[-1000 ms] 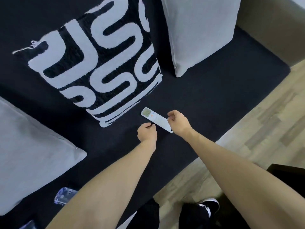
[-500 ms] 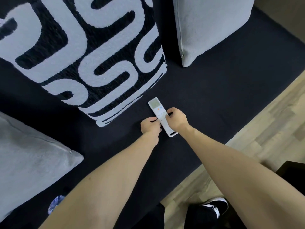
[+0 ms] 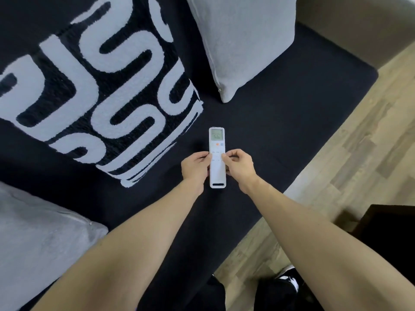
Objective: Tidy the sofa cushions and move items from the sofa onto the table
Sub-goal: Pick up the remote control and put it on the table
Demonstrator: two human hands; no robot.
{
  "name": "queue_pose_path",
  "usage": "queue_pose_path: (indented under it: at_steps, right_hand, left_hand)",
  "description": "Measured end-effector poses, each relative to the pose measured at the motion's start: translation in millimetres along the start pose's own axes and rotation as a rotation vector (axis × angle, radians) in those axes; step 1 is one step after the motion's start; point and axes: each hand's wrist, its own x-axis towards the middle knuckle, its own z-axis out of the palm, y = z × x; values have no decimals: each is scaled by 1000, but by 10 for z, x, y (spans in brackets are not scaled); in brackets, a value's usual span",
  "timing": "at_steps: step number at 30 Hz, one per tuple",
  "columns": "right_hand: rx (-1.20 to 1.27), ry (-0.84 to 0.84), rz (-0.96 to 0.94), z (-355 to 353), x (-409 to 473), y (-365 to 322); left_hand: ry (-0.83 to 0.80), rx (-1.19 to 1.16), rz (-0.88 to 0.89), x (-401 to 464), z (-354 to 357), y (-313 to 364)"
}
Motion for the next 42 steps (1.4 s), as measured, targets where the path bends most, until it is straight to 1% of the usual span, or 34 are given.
queue_pose_path:
  at_steps: [4,10,13,18,22,24,27,31,34,37,39,42]
  right_hand:
    - [47,40,-59,-438,-271,-165]
    - [200,56,-110,-1267,-667,-282]
    - [240,72,-122,-1769,-880,-230]
    - [369,174,-109,-2643,-1176,108]
    - [449,277,-99,-3367,-1433,561]
    - [461,354,-85,-3739,-1602,826]
    - [478,448,-64,-4227,-1873,1256]
    - [579,541,-74,-4706,-2200,1771]
    - [662,624,-47,-5036,-2415,2191]
    - [727,691,-12,-5263,-2544,2477]
    - [763,762,6,-5441,-2590,2662]
    - [781,911,50,-5744,-2608,2981]
  left_hand:
    - [-100,122,103,-321,256,174]
    - [-285,247,222,-884,785,290]
    - [-367,371,295,-1222,1139,238]
    - [-553,565,382,-1805,1828,-1]
    - [-758,775,475,-2317,2442,-392]
    - [-855,866,505,-2598,2744,-657]
    - [-953,1010,591,-2940,3134,-1118]
    - [-994,1183,752,-3303,3553,-1705]
    - [-1047,1260,855,-3602,3864,-2168]
    - [-1081,1349,920,-3759,4100,-2516]
    - [-1111,1430,972,-3834,4259,-2708]
    - [-1164,1537,1047,-3968,4530,-2960]
